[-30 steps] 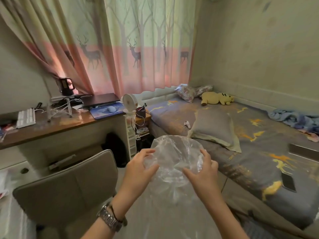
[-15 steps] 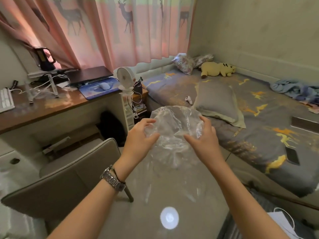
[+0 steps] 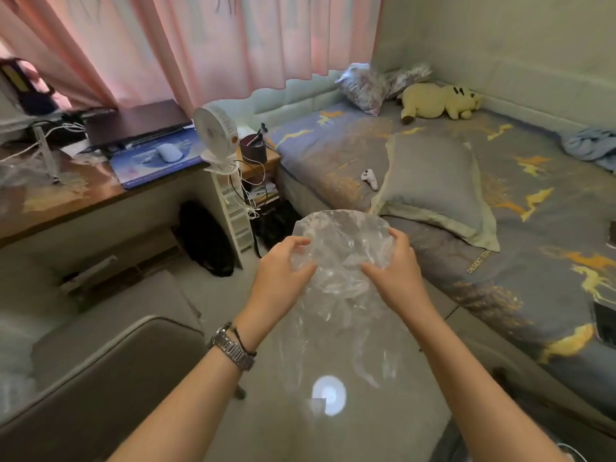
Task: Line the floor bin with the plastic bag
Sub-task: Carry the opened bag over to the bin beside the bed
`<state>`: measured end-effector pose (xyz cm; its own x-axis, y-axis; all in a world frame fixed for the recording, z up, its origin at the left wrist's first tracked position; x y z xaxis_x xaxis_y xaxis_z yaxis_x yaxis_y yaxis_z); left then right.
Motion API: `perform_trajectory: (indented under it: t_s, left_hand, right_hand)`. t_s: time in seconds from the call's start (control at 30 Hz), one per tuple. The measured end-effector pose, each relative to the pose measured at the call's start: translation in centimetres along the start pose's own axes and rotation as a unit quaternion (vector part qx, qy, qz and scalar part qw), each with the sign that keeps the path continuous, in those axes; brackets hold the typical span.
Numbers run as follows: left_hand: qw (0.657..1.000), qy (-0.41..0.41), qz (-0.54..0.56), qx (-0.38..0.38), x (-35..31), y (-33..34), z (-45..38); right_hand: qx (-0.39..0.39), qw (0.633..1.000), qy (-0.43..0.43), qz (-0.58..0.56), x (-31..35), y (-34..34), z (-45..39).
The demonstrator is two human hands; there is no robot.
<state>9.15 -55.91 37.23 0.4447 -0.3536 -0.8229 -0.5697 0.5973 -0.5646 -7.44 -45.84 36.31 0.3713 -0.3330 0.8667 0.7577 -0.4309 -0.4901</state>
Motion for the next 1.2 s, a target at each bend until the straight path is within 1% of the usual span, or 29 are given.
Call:
perform_trajectory:
  t_s: [0.17,0.37,0.57,0.8,0.93,1.03,1.1,1.2]
  left_hand:
    - [0.999,-0.04,0.026,0.021,2.4,2.6,-4.7]
    - [0.994,-0.076,0.043,0.071,6.7,5.2,-11.0]
    - [0.991,-0.096,0.047,0.08,10.6,4.3,-19.8]
    - [0.983,-0.137,0.07,0.104,14.4,4.5,-26.6]
    - [0.977,-0.173,0.08,0.099,16.6,5.4,-30.1]
    - [0.972,-0.199,0.093,0.086,18.4,6.2,-32.8]
    - [0.969,-0.219,0.089,0.069,19.8,6.8,-34.8]
    - [0.956,-0.273,0.105,0.033,22.0,7.8,-37.7]
  right_hand:
    - [0.022,0.999,0.033,-0.008,-2.7,0.7,-4.6]
    - [0.039,0.996,0.078,-0.001,-6.3,3.3,-10.9]
    - [0.038,0.993,0.11,-0.006,-8.2,5.6,-19.6]
    - [0.026,0.99,0.126,-0.052,-9.9,7.3,-26.7]
    - [0.039,0.988,0.135,-0.065,-11.7,7.8,-30.8]
    - [0.07,0.986,0.142,-0.054,-13.7,8.5,-34.2]
    - [0.095,0.983,0.144,-0.054,-15.1,9.2,-36.6]
    - [0.127,0.98,0.136,-0.074,-17.5,10.1,-40.1]
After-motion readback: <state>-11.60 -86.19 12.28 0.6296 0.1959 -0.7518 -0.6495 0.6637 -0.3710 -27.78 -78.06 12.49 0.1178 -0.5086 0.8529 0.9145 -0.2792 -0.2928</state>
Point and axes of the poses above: each hand's wrist, its own z-axis away from the middle knuckle, its own y-axis out of the palm, x = y × z, the point moved 4 cm from there along -z, towards the middle knuckle, and after that the axes turned 14 degrees about x, right-handed, at the moved point
